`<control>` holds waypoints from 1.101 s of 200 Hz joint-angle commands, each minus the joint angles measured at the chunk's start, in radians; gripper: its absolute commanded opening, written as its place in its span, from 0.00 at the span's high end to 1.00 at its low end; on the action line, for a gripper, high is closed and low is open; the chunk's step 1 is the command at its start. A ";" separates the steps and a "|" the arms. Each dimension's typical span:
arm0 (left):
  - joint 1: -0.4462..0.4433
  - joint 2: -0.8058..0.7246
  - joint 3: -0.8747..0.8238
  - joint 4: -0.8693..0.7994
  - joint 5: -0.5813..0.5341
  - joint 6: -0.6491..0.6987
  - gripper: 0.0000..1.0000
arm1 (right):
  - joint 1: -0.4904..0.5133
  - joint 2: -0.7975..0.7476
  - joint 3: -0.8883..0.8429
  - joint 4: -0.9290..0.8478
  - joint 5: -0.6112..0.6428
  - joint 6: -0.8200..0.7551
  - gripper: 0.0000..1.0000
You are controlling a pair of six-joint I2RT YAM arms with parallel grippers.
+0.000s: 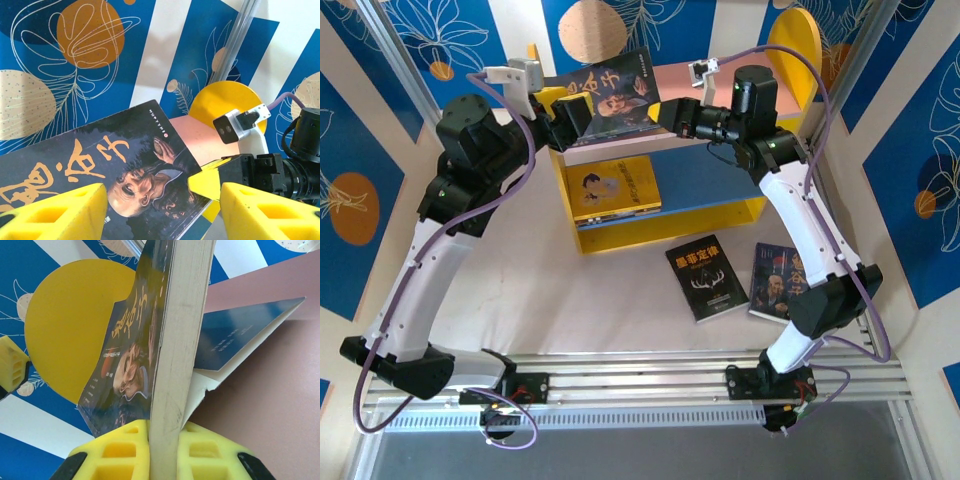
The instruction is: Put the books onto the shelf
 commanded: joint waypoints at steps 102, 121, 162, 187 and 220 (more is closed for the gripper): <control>-0.015 -0.020 0.010 -0.045 0.020 0.000 0.37 | 0.033 0.040 0.119 -0.172 0.161 -0.193 0.46; -0.021 -0.016 0.019 -0.074 0.016 0.003 0.37 | 0.036 0.044 0.138 -0.206 0.199 -0.218 0.37; -0.044 -0.006 0.027 -0.108 0.023 -0.001 0.37 | 0.028 0.044 0.152 -0.248 0.251 -0.254 0.29; -0.074 -0.003 0.023 -0.130 0.012 0.006 0.37 | 0.018 0.038 0.154 -0.260 0.256 -0.261 0.27; -0.113 -0.004 0.016 -0.157 -0.036 0.027 0.37 | 0.018 0.030 0.153 -0.267 0.226 -0.268 0.27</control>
